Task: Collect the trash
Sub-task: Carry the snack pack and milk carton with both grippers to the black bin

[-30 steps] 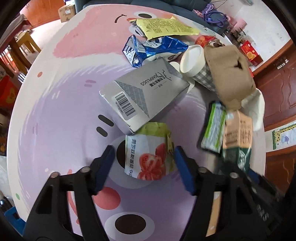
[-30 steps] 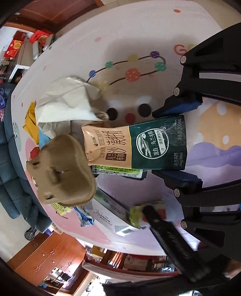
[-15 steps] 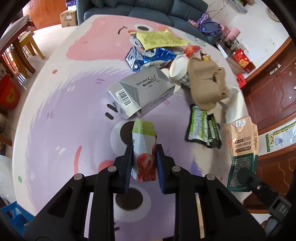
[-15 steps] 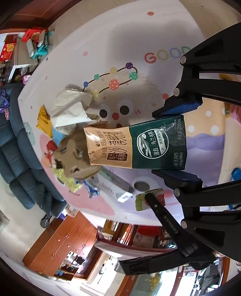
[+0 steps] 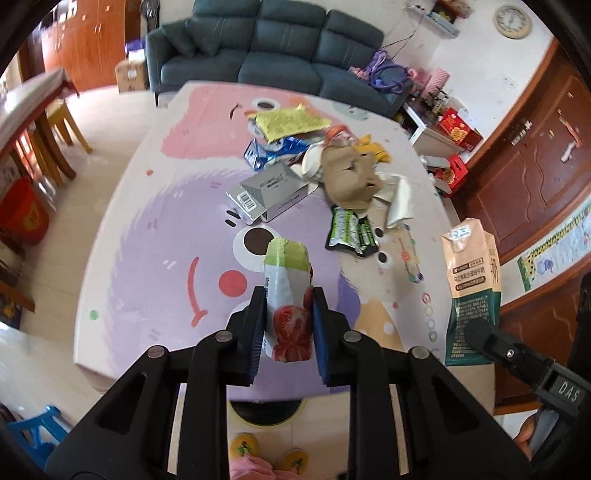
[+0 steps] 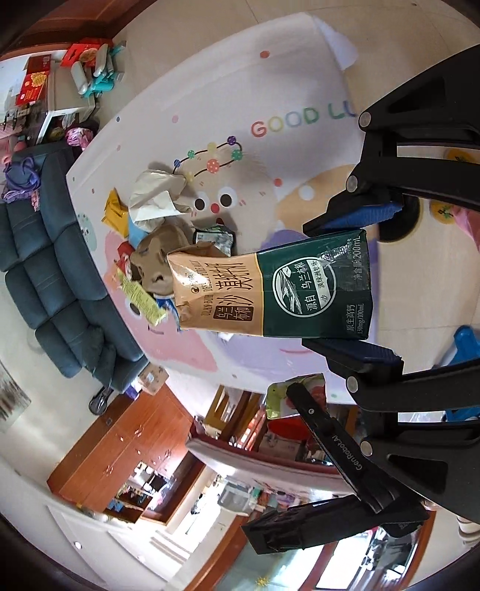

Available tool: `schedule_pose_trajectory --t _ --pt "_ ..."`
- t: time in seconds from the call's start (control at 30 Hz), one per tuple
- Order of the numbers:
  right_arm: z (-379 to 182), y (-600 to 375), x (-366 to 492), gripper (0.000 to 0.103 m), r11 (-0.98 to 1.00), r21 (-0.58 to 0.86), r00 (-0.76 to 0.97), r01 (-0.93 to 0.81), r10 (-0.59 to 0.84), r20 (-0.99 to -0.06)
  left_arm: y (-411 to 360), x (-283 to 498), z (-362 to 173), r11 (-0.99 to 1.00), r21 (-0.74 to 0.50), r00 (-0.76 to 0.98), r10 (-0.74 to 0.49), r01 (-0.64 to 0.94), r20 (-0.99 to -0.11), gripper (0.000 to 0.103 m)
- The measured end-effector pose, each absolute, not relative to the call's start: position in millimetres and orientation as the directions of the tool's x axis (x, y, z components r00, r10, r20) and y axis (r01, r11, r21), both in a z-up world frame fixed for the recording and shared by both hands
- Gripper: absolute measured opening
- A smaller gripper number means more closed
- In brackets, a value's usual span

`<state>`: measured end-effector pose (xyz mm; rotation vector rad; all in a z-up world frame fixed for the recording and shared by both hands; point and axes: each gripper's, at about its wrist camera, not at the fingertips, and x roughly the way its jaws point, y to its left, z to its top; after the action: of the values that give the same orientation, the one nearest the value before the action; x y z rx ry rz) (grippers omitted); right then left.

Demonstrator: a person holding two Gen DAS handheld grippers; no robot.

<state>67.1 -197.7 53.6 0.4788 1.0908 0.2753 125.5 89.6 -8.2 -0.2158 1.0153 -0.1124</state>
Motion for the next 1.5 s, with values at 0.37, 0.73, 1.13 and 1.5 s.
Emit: schedule_pose_trajectory --t 0.37,0.73,1.13,1.5 --pt "100 -201 -23 0.052 0.859 0.504 0.46 -0.088 0.483 -0.745 79 25 35 0.98 -0.197 0.575 -0.17 0.016 -0.8 0.02" --pt "76 -201 -93 0.053 0.87 0.478 0.419 -0.12 0.481 -0.77 63 -51 20 0.989 -0.147 0.564 -0.123 0.004 -0.817 0.02" --pt "-12 -211 -118 0.053 0.88 0.472 0.308 -0.051 0.464 -0.831 46 -80 -50 0.992 -0.123 0.457 -0.122 0.028 -0.881 0.02" --pt "-143 -215 -124 0.053 0.888 0.458 0.184 0.035 0.445 -0.876 30 -76 -164 0.993 -0.12 0.332 -0.114 0.003 -0.936 0.021"
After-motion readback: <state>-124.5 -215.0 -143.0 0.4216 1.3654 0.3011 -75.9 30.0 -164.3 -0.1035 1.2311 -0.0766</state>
